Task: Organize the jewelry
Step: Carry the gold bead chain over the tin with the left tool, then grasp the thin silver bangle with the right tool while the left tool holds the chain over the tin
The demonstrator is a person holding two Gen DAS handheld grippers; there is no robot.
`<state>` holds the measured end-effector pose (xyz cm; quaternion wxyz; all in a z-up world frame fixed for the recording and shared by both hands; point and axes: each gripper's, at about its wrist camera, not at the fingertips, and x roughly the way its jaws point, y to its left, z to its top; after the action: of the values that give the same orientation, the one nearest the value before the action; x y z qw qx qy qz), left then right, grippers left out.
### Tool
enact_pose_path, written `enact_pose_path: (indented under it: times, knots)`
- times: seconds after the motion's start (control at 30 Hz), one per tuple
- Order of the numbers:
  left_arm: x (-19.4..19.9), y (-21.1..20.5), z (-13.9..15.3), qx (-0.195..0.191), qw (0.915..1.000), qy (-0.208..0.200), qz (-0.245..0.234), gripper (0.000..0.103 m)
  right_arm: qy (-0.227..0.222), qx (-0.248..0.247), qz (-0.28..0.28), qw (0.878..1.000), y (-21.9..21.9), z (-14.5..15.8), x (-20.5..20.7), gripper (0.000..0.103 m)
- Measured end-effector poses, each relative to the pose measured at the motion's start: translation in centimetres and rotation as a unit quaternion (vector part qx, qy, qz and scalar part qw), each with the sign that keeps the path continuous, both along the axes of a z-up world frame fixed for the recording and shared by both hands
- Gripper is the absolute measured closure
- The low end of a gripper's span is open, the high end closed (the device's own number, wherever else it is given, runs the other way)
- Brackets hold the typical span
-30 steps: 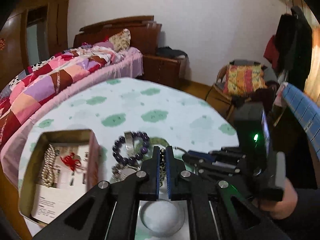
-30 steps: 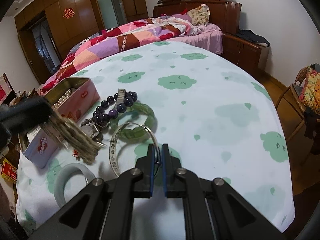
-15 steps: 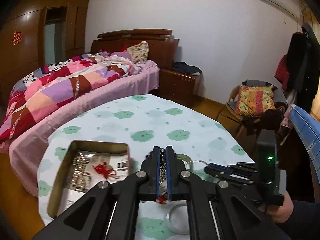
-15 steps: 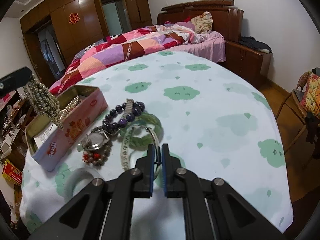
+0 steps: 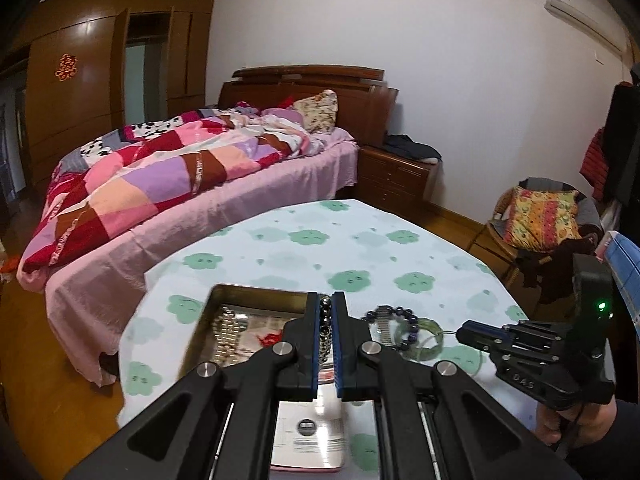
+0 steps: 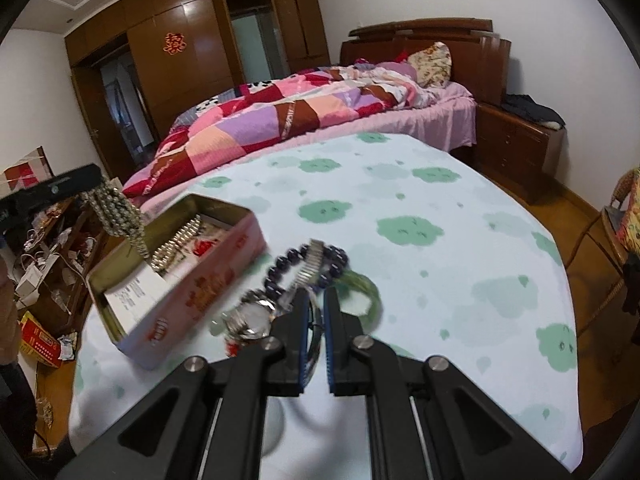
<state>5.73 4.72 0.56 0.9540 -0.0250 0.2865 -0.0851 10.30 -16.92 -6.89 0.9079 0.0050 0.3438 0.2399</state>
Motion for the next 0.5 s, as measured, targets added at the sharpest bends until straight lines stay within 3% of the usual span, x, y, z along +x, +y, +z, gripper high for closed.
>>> enact_pose_path:
  times: [0.13,0.17,0.4,0.5]
  knots:
    - [0.0,1.4,-0.2,0.001,0.9999,0.002,0.015,0.099,-0.010,-0.001,0.013,1.000,1.4,1.0,0.1,0.094]
    - [0.1,1.7,-0.3,0.000,0.9998,0.004,0.018,0.099,-0.014,-0.002,0.018,1.000,1.8,1.3,0.1,0.101]
    - [0.0,3.3,-0.6,-0.008,0.9995,0.007,0.029,0.099,-0.040,-0.015,0.029,0.999,3.2,3.2,0.1,0.100]
    - [-0.2,3.6,-0.8,-0.011,0.9995,0.008,0.028,0.099,-0.031,-0.017,0.020,0.999,2.1,3.0,0.8,0.100]
